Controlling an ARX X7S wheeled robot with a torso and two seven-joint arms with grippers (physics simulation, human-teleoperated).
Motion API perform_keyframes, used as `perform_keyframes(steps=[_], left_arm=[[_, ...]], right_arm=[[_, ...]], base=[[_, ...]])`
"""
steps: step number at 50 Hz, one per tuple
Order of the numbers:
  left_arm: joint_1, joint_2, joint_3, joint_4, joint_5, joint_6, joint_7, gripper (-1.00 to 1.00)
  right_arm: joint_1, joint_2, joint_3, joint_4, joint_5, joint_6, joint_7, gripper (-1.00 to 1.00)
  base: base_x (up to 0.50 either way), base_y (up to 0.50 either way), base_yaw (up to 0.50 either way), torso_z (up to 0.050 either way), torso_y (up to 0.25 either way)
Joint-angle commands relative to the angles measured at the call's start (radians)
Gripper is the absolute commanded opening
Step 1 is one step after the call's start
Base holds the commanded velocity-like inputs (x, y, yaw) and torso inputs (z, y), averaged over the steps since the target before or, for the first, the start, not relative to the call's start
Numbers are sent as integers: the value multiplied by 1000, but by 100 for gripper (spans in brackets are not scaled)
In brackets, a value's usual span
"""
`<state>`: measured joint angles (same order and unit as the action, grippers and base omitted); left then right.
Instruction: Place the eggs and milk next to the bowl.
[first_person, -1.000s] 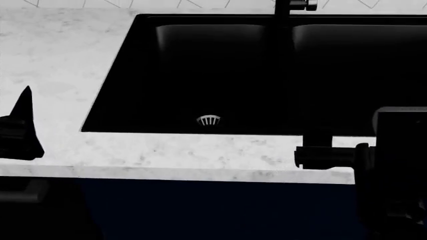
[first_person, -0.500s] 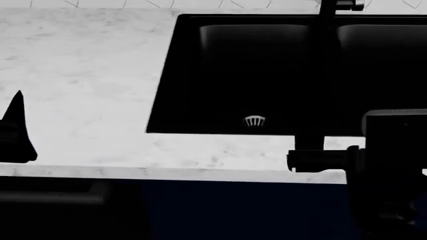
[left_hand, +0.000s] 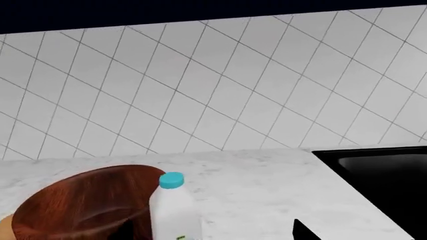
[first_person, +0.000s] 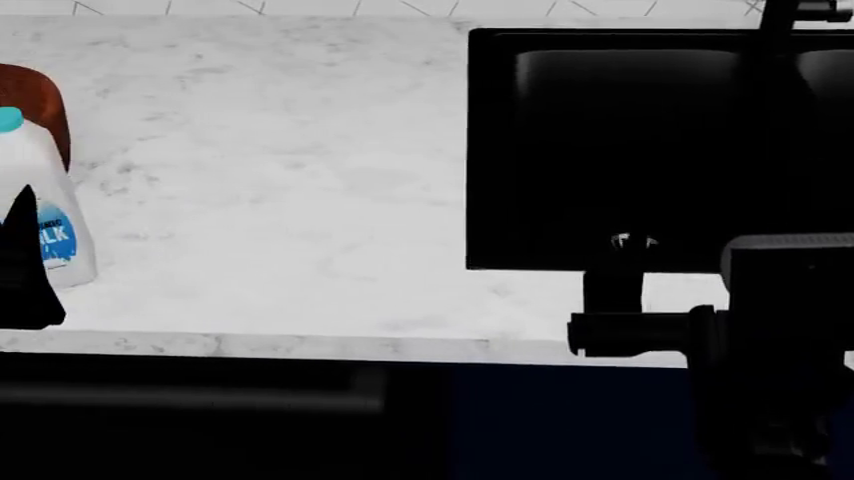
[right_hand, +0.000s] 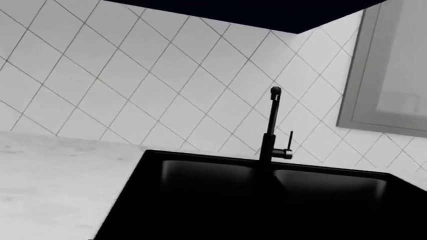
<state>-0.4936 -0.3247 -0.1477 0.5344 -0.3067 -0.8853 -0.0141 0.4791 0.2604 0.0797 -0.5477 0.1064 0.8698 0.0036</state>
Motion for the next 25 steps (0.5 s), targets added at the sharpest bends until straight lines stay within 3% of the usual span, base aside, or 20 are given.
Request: perform_keyframes(steps=[1,25], left_arm=[[51,22,-8,4,3,44,-1,100],[47,20,-14,-1,-15,43,-7,100]], right_arm=[[-49,-18,-10,-8,-5,-47,8,100],[-49,-10,-15,-13,9,-35,14,100]], base=[[0,500,0,0,0],[0,500,0,0,0]])
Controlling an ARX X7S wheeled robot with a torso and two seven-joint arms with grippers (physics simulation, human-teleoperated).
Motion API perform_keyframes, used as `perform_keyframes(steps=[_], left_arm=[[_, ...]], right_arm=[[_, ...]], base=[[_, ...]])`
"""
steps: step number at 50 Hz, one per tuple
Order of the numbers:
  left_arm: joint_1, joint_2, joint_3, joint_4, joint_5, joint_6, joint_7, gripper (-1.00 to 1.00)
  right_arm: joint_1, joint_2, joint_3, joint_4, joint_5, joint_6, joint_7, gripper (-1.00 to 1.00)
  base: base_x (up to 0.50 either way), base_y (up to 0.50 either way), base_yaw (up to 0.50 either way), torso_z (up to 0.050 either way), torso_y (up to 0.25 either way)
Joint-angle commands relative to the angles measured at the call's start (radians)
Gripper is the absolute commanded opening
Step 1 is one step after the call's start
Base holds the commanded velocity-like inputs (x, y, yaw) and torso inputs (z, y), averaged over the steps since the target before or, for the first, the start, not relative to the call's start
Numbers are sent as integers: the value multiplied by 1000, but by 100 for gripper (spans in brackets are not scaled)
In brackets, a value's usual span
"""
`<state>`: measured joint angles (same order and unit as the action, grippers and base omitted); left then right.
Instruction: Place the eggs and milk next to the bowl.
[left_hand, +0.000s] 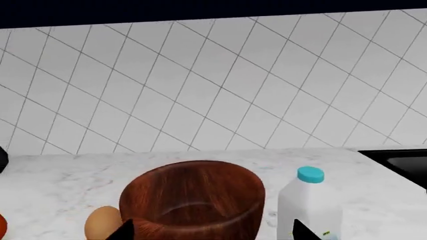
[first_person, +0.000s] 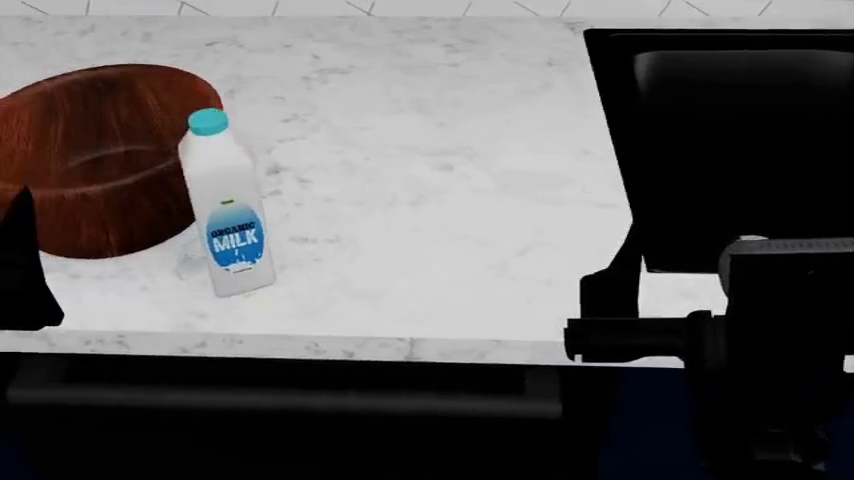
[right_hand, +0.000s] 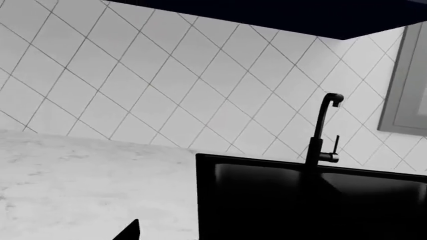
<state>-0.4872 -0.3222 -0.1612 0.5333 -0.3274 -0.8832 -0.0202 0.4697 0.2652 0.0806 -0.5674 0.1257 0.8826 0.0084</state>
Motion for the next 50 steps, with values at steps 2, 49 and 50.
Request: perform_keyframes(steps=[2,49,50], left_arm=[[42,17,-1,0,6,44,-1,100],[37,5,10,-26,-6,61,-12,100],[36,5,9,-27,-6,61,-12,100]], right_arm=[[-35,-15,-18,6,-9,-43,10,100],[-37,-12,-3,2,25,-26,27,100],[-36,-11,-3,3,25,-26,28,100]], base=[[0,500,0,0,0],[95,285,0,0,0],[500,0,0,0,0]])
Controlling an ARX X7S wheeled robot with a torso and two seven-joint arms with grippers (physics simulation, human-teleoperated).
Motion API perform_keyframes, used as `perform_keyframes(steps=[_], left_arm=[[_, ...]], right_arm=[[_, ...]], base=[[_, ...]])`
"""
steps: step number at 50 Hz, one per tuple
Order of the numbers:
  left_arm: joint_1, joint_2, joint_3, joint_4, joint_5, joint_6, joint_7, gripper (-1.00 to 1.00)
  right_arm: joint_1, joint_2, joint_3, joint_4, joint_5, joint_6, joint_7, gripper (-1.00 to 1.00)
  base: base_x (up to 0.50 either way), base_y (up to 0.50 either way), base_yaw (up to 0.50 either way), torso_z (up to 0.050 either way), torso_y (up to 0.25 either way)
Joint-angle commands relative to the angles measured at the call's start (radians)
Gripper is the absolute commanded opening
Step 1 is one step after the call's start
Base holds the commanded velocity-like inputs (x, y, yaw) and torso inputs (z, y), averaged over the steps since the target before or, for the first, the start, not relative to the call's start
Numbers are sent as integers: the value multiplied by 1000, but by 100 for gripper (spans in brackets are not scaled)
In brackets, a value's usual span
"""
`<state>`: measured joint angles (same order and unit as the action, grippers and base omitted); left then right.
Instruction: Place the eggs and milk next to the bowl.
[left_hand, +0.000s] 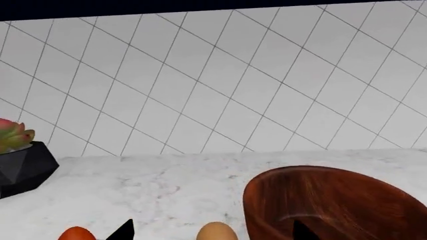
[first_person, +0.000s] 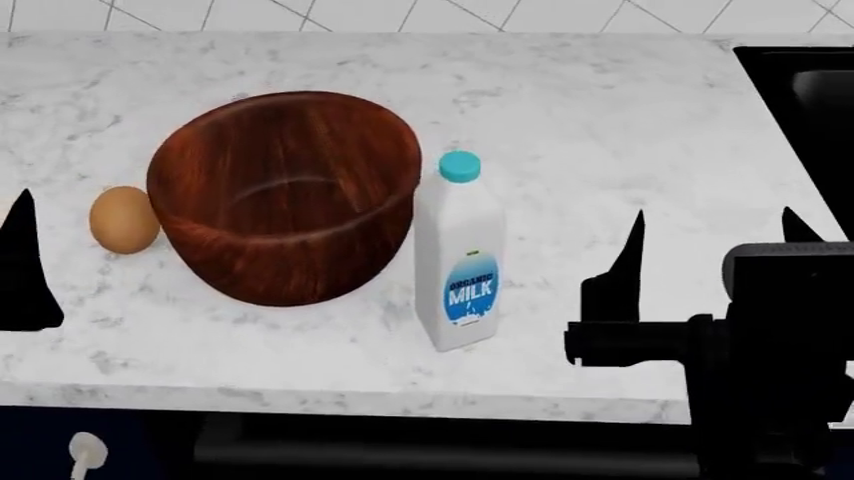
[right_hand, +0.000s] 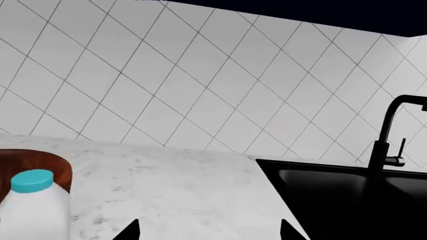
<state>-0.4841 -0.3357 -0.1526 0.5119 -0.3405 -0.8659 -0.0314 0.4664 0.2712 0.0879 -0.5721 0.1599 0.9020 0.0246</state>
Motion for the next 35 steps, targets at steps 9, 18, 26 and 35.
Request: perform_keyframes(steps=[9,18,26,35], left_arm=[[32,17,-4,-2,0,43,-4,100],[27,13,-6,10,-11,30,-5,100],[34,11,-13,15,-25,36,3,100],[33,7,-17,22,-30,32,-2,100]], right_arm=[[-24,-13,-16,-2,-5,-32,15,100],[-21,-8,-12,-22,1,-13,19,100],[-31,-5,-9,-16,5,-29,19,100],[-15,4,-13,-46,12,14,24,100]], base=[[500,0,0,0,0],[500,1,0,0,0],[500,1,0,0,2],[75,0,0,0,0]])
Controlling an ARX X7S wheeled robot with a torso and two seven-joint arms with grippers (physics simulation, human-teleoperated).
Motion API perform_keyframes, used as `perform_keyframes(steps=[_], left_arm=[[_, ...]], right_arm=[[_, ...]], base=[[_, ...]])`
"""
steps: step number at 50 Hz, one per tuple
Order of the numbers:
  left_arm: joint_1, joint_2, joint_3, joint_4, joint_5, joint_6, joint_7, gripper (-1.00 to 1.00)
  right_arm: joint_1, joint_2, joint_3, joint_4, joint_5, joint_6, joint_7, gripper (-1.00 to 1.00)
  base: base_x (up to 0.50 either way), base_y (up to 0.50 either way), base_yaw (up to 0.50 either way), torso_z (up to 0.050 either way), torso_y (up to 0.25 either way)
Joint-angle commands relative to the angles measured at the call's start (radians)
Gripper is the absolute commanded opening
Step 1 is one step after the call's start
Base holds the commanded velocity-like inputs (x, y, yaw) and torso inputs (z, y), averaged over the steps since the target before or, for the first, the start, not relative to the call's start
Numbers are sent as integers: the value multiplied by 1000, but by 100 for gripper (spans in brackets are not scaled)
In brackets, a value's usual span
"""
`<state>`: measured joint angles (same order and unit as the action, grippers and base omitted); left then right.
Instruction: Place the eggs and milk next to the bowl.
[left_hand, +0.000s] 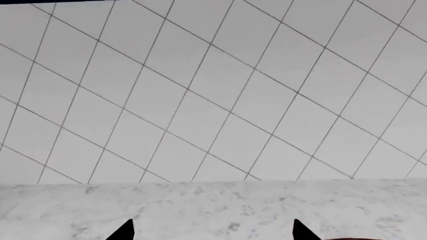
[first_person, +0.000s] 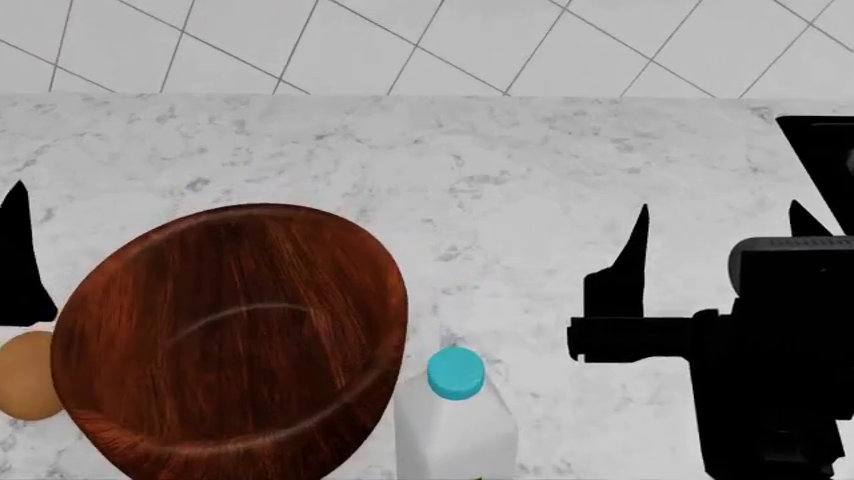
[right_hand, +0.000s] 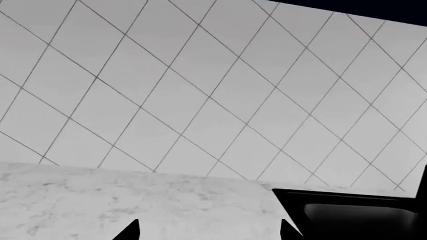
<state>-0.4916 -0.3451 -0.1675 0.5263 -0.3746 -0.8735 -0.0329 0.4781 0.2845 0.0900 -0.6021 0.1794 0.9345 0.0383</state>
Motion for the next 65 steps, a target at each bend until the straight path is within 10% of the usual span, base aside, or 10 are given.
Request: perform_keyframes(steps=[1,18,26,36,65], left_arm=[[40,17,-2,7,3,41,0,100],[35,19,21,-14,8,54,-3,100],[33,16,29,-15,8,55,-4,100],[38,17,31,-20,5,61,-7,100],[48,12,23,-26,-7,77,-12,100]], right_arm=[[-25,-9,-14,-18,-6,-16,10,100],[193,-14,171,-388,335,635,-115,100],[208,121,296,-277,1196,626,359,100],[228,208,219,-255,1505,559,577,100],[117,182,103,-281,1281,533,392,100]], base=[[0,0,0,0,0],[0,0,0,0,0],[0,0,0,0,0],[0,0,0,0,0],[0,0,0,0,0]])
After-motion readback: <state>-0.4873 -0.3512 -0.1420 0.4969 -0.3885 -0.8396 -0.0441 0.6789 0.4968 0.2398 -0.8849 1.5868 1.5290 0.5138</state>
